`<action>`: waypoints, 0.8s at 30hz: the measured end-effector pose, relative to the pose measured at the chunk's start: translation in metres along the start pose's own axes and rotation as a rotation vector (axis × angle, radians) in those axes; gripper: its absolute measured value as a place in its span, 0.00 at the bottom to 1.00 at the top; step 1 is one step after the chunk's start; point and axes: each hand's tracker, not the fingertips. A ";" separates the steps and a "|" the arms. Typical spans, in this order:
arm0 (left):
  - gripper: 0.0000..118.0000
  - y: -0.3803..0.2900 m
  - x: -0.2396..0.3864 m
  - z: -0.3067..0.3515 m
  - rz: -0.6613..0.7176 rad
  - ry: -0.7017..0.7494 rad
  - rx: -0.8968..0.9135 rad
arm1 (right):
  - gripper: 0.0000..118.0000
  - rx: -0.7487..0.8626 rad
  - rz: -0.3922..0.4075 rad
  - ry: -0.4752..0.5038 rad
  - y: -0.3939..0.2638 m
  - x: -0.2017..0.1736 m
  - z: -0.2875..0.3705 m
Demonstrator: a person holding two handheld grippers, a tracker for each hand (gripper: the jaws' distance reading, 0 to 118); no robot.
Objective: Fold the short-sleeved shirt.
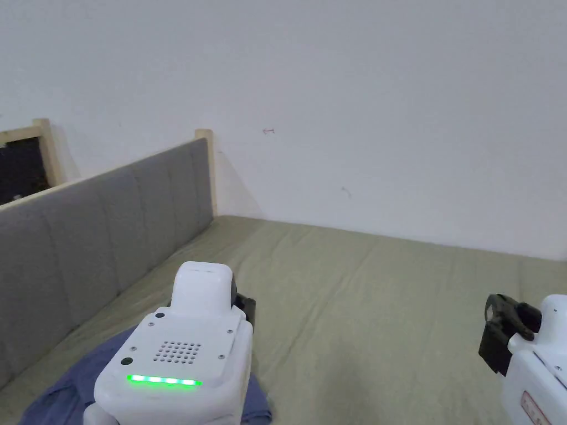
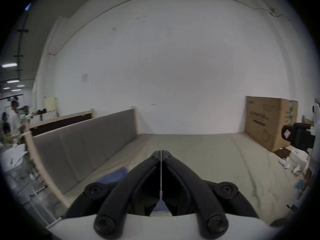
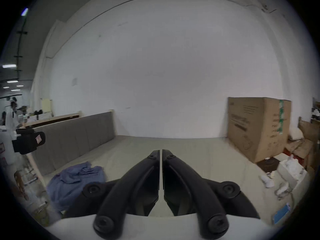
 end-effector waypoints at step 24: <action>0.02 -0.072 -0.176 -0.179 0.242 -0.057 -0.782 | 0.03 -0.209 0.082 0.194 -0.026 -0.041 -0.048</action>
